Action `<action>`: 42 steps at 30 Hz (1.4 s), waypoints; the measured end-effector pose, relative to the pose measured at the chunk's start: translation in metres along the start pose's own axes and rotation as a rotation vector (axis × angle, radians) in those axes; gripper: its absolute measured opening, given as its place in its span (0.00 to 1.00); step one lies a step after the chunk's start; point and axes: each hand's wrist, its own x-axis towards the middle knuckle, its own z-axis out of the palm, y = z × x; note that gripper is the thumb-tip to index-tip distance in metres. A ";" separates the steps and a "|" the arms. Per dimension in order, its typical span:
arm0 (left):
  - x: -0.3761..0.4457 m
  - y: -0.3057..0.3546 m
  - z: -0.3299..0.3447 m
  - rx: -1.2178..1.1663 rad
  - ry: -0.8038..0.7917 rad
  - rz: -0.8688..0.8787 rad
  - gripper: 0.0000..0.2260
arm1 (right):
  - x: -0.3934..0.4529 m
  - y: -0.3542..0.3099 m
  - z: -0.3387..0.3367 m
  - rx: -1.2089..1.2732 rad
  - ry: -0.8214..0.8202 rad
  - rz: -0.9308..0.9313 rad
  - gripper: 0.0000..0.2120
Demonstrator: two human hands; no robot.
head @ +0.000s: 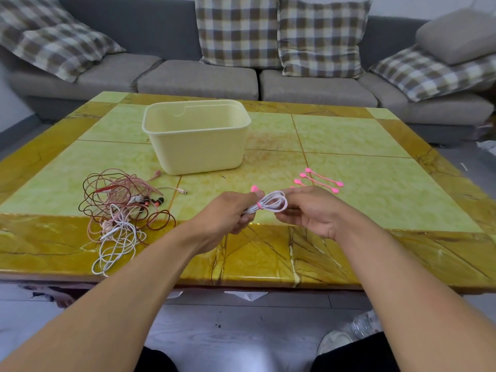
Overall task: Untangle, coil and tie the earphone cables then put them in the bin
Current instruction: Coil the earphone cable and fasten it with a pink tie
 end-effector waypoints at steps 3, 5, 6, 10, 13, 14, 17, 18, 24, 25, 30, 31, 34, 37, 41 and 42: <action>-0.001 -0.004 0.000 0.155 -0.039 -0.001 0.23 | -0.003 0.000 0.002 -0.088 0.027 -0.025 0.04; -0.002 -0.008 0.000 0.255 -0.048 -0.009 0.22 | -0.006 0.001 0.005 -0.140 0.056 -0.040 0.07; -0.002 -0.010 0.000 0.292 -0.039 -0.016 0.23 | -0.007 0.001 0.007 -0.163 0.067 -0.051 0.07; -0.001 -0.014 0.001 0.208 0.064 -0.036 0.20 | -0.011 0.002 0.015 -0.215 0.121 -0.152 0.06; 0.001 -0.014 0.000 0.171 0.130 -0.037 0.19 | -0.012 0.005 0.021 -0.244 0.148 -0.235 0.06; 0.001 -0.015 0.000 0.174 0.138 -0.034 0.19 | -0.012 0.005 0.022 -0.242 0.145 -0.251 0.07; 0.002 -0.018 0.000 0.141 0.177 -0.014 0.17 | -0.011 0.005 0.024 -0.248 0.142 -0.284 0.09; 0.002 -0.019 0.000 0.117 0.197 0.002 0.16 | -0.010 0.005 0.024 -0.252 0.143 -0.295 0.10; 0.001 -0.018 0.007 -0.040 0.354 0.110 0.11 | -0.007 0.008 0.028 -0.463 0.249 -0.457 0.08; 0.000 -0.017 0.010 -0.074 0.387 0.120 0.10 | -0.008 0.007 0.029 -0.503 0.271 -0.489 0.07; -0.001 -0.010 0.019 -0.258 0.554 0.123 0.07 | -0.004 0.008 0.032 -0.552 0.361 -0.573 0.04; -0.001 -0.009 0.019 -0.289 0.568 0.110 0.07 | -0.002 0.009 0.031 -0.562 0.377 -0.577 0.04; -0.001 -0.010 0.021 -0.354 0.561 0.057 0.07 | 0.002 0.012 0.029 -0.665 0.395 -0.618 0.04; 0.002 -0.013 0.021 -0.476 0.516 -0.006 0.07 | 0.001 0.015 0.032 -0.848 0.404 -0.718 0.04; 0.006 -0.017 0.016 -0.698 0.491 -0.119 0.10 | -0.002 0.015 0.034 -0.904 0.376 -0.748 0.03; 0.007 -0.017 0.016 -0.748 0.485 -0.145 0.10 | -0.003 0.016 0.035 -0.892 0.371 -0.743 0.03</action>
